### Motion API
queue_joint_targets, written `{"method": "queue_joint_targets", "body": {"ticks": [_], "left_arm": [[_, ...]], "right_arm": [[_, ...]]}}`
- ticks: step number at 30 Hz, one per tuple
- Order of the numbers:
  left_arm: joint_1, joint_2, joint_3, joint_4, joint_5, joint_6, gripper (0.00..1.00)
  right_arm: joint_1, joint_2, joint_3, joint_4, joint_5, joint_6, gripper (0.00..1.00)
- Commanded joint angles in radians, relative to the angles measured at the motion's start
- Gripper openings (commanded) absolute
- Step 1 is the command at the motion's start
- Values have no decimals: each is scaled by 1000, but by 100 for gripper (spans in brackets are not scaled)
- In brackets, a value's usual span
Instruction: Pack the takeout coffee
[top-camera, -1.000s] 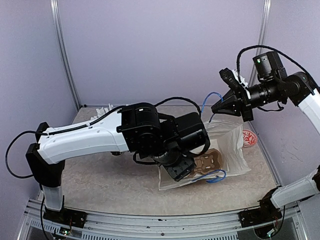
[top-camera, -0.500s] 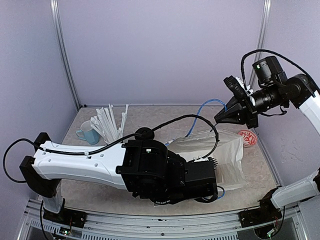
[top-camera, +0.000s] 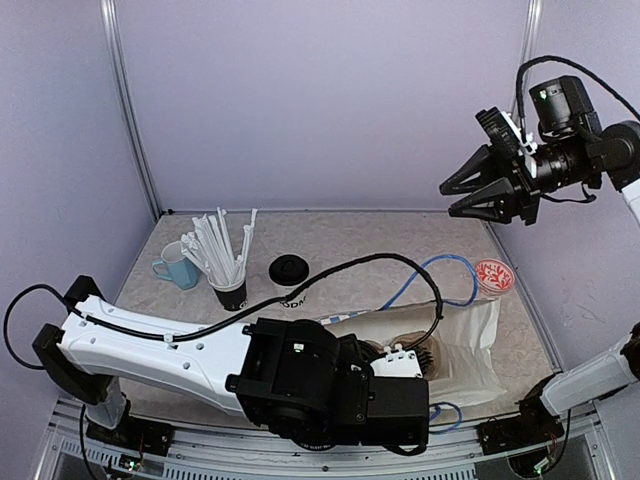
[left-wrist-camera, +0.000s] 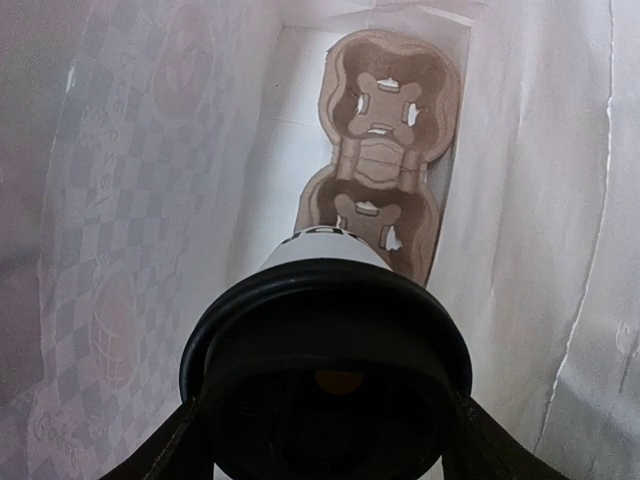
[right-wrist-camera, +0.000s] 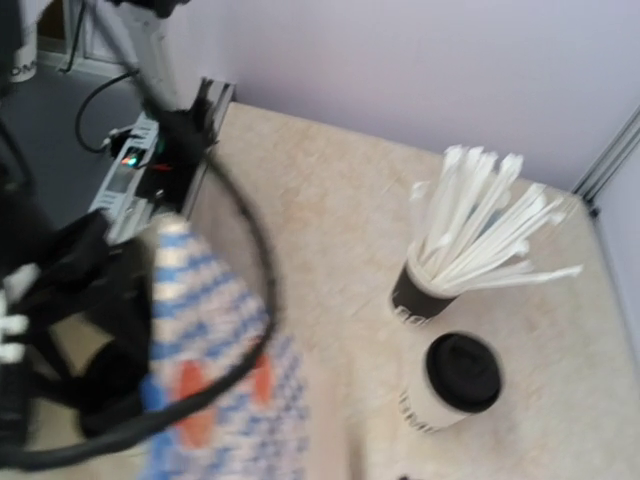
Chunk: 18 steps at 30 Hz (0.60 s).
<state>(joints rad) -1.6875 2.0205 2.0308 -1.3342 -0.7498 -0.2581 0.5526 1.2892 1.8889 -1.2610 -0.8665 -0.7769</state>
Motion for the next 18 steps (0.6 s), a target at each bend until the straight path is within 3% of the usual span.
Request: {"method": "queue_joint_targets", "body": {"ticks": [1,8,18], "left_arm": [[-49,-12,7,-32,-25,-60,44],[-123,12,-32,-32,-43,-79,42],[-120,35,-58,-32,-105,-22,42]], "right_arm": [[-19,44,60,10,30,18,33],[-38,42,-95,193,193,74,37],[-105,155,-347,311,216,60,35]]}}
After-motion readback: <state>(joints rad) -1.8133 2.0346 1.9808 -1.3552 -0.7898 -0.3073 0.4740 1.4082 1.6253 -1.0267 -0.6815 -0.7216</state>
